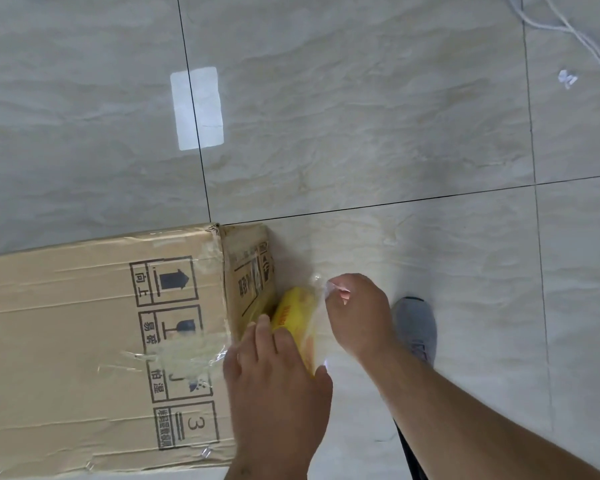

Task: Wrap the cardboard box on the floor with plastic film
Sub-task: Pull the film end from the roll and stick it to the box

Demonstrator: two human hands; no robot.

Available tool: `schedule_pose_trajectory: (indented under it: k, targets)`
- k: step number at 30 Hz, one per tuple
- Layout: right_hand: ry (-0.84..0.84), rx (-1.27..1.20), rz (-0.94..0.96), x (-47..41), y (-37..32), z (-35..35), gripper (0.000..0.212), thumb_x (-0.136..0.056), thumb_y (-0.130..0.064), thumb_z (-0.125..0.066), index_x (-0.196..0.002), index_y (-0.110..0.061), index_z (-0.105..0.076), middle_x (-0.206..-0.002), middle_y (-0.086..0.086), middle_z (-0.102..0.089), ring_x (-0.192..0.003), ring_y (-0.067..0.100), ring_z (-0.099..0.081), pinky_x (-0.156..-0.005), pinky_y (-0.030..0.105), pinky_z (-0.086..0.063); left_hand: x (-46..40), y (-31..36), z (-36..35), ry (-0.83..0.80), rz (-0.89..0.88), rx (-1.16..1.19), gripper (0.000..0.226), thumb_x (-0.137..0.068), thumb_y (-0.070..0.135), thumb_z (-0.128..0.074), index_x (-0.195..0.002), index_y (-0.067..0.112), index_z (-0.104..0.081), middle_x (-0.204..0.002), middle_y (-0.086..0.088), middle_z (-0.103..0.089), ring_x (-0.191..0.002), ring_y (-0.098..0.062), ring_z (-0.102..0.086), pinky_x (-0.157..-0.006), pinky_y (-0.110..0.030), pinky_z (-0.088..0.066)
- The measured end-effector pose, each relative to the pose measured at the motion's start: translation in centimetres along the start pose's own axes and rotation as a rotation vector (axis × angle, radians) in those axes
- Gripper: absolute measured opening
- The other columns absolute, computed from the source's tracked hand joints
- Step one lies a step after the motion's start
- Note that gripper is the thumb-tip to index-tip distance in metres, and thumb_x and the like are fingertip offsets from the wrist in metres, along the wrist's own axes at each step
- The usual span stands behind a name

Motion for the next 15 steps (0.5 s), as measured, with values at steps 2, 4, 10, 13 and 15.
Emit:
schedule_pose_trajectory:
  k: [2, 4, 10, 13, 15]
  targets:
    - [0.005, -0.077, 0.009, 0.7, -0.5, -0.7, 0.023, -0.101, -0.012, -0.064, -0.118, -0.015, -0.079, -0.117, -0.003, -0.074, -0.107, 0.015, -0.070, -0.098, 0.029, -0.056, -1.4, 0.9, 0.5, -0.048, -0.039, -0.010, 0.079, -0.076, 0.047, -0.074, -0.141, 0.008, -0.056, -0.144, -0.011, -0.059, -0.132, -0.031, -0.057, -0.112, -0.054, -0.043]
    - [0.008, -0.161, 0.006, 0.9, -0.8, -1.0, 0.020, -0.100, -0.013, -0.068, -0.113, -0.018, -0.081, -0.112, -0.006, -0.074, -0.105, 0.014, -0.071, -0.096, 0.028, -0.057, -3.8, 1.9, 1.1, -0.102, -0.044, 0.026, 0.070, -0.092, 0.035, -0.059, -0.155, 0.014, -0.037, -0.151, -0.003, -0.052, -0.136, -0.025, -0.053, -0.114, -0.043, -0.042]
    - [-0.063, -0.311, -0.035, 0.7, 0.2, -0.2, 0.037, -0.104, -0.018, -0.060, -0.139, -0.030, -0.065, -0.130, -0.020, -0.067, -0.104, 0.005, -0.072, -0.091, 0.016, -0.052, -9.8, 1.6, 0.8, -0.276, 0.048, 0.006, 0.023, -0.096, 0.016, -0.051, -0.100, 0.021, -0.073, -0.086, 0.003, -0.068, -0.080, -0.022, -0.069, -0.070, -0.032, -0.057]
    - [0.068, -0.269, -0.174, -1.0, 4.2, -1.3, 0.044, -0.100, -0.023, -0.051, -0.144, -0.028, -0.058, -0.141, -0.014, -0.061, -0.108, 0.019, -0.075, -0.098, 0.040, -0.058, -10.1, 0.7, 1.7, -0.269, 0.074, 0.089, 0.029, -0.106, 0.023, -0.044, -0.084, 0.022, -0.063, -0.081, 0.003, -0.065, -0.079, -0.020, -0.067, -0.074, -0.034, -0.059]
    - [0.005, -0.282, -0.354, -3.1, 7.3, -3.2, 0.051, -0.096, -0.027, -0.048, -0.147, -0.023, -0.054, -0.147, -0.003, -0.061, -0.119, 0.027, -0.073, -0.106, 0.048, -0.057, -10.0, 0.4, 2.2, -0.257, 0.040, 0.099, 0.031, -0.110, 0.031, -0.039, -0.094, 0.023, -0.064, -0.082, 0.007, -0.064, -0.080, -0.018, -0.067, -0.076, -0.035, -0.059]
Point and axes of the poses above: each hand's wrist, its own x-axis away from the middle knuckle, its own z-axis out of the back of the hand, y = z × x, the point moved 2 cm from there along -x, towards the middle knuckle
